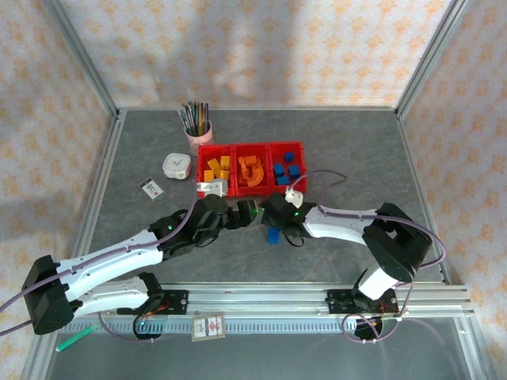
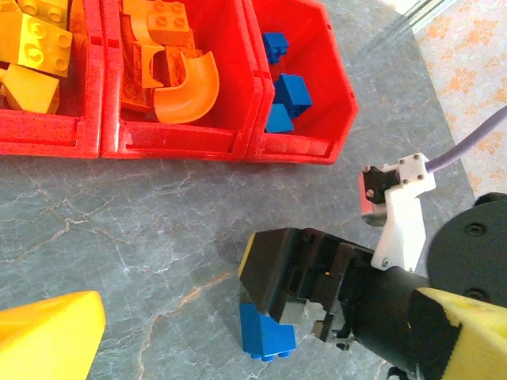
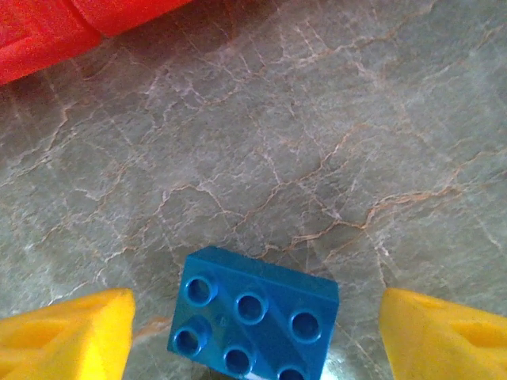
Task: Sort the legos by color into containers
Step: Pick up the lego from the center of the table.
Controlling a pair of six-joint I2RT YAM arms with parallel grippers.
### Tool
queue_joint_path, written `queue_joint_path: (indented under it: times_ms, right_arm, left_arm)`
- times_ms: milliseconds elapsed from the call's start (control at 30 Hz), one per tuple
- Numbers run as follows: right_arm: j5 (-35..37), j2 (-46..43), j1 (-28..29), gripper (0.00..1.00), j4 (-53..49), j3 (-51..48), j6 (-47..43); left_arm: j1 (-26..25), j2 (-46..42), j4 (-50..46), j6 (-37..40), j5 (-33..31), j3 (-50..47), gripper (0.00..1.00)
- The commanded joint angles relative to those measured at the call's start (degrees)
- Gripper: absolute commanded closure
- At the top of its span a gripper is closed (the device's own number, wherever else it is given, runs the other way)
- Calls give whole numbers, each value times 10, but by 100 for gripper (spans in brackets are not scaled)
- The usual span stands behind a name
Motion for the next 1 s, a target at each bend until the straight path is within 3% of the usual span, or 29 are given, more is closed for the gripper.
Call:
queue_joint_path:
  times_ms: [0, 567, 967]
  right_arm:
    - [39, 16, 5, 24, 6, 17, 25]
    - [46, 6, 12, 51, 24, -11, 14]
    - [67, -77, -9, 53, -40, 24, -25]
  left_arm:
    - [-4, -15, 8, -6, -15, -12, 1]
    - [-4, -49, 3, -12, -2, -26, 1]
    - [-4, -98, -22, -22, -26, -29, 1]
